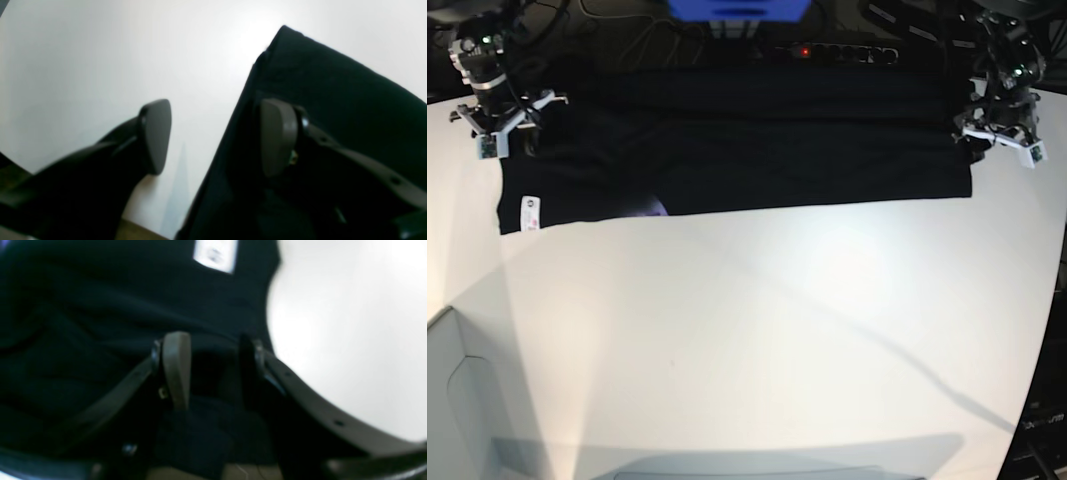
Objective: Fold the T-shirt properly
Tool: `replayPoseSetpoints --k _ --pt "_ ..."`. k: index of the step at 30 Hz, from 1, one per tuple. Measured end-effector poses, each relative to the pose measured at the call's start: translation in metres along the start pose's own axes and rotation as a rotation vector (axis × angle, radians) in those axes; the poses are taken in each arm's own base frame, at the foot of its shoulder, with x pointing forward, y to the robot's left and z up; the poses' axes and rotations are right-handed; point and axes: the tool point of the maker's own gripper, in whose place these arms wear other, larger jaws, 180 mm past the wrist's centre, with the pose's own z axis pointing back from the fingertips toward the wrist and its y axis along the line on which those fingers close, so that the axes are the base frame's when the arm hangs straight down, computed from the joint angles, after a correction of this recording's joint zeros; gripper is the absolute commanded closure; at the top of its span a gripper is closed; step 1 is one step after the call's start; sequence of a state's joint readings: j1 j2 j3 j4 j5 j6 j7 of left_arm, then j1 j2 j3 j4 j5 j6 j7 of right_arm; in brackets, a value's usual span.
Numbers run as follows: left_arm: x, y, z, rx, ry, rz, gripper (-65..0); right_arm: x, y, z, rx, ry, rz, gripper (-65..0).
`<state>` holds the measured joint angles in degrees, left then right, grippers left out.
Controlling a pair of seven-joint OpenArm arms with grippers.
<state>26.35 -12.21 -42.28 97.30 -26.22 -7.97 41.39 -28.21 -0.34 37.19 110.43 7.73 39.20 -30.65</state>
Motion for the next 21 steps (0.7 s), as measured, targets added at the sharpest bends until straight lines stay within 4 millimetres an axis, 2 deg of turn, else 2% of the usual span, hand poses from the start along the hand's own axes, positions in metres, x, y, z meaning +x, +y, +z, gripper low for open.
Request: replayPoseSetpoints --k 4,10,13,17,21 --pt "0.001 0.0 0.0 -0.001 -0.003 0.001 -40.3 0.005 0.035 -0.011 0.109 -0.004 0.034 -24.9" --pt "0.001 0.0 0.0 -0.001 -0.003 0.001 -40.3 0.011 0.077 -0.02 0.246 -0.011 0.102 -24.9" --pt "0.001 0.0 0.0 -0.001 -0.002 0.001 -40.3 0.002 0.09 -0.026 0.292 0.014 0.104 -24.9" --pt "0.001 0.0 0.0 -0.001 -0.003 0.001 -40.3 -0.02 0.1 -0.032 0.349 0.079 0.13 -24.9" --pt "0.001 0.0 0.0 -0.001 -0.002 0.001 -40.3 -0.021 0.104 -0.033 0.365 0.082 0.141 -24.0"
